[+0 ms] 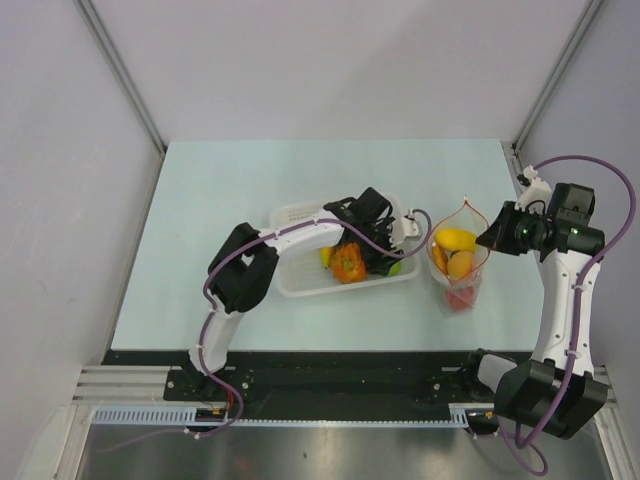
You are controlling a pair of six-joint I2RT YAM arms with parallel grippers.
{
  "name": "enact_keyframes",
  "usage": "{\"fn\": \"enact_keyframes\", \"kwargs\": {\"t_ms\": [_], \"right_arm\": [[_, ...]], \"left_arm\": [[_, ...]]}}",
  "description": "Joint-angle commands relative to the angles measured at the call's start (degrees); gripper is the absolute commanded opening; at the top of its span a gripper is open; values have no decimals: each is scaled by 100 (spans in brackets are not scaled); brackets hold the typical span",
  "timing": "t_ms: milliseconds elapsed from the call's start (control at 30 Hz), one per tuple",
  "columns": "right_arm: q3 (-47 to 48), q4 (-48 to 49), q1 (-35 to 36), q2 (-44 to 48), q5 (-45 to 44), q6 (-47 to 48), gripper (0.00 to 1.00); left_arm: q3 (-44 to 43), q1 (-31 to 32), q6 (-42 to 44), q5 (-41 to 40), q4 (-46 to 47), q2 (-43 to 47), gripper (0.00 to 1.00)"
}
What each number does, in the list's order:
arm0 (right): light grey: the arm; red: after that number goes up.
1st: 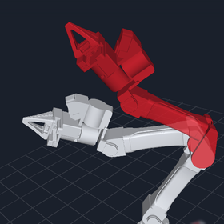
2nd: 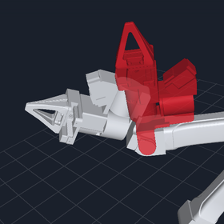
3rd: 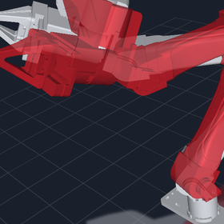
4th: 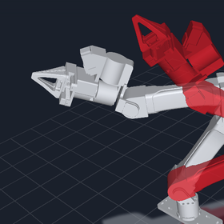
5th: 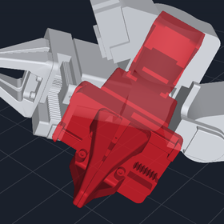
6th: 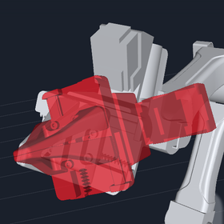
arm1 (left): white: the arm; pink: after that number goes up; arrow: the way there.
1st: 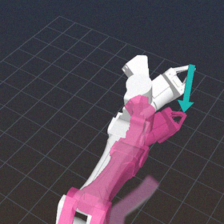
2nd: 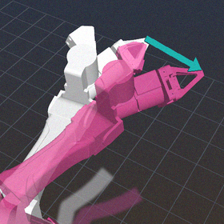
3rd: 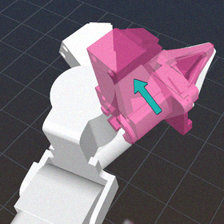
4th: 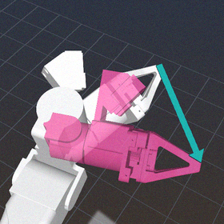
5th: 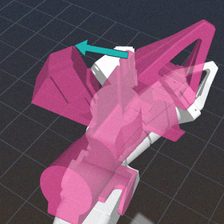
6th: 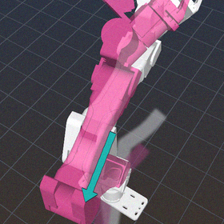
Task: Place the food in the zip-top bag and seal the zipper
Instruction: Pick up the fake fruit from the bin.
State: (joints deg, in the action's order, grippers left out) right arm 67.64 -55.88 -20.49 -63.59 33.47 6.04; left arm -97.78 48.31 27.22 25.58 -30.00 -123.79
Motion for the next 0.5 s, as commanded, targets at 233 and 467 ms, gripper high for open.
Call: {"fn": "enact_keyframes", "kwargs": {"t_ms": [233, 467], "right_arm": [[232, 86, -43, -4, 168, -77, 0], [145, 173, -43, 31, 335, -147, 0]], "left_arm": [[-145, -217, -6, 210, 107, 231, 45], [-22, -445, -901, 562, 477, 1418, 38]]}}
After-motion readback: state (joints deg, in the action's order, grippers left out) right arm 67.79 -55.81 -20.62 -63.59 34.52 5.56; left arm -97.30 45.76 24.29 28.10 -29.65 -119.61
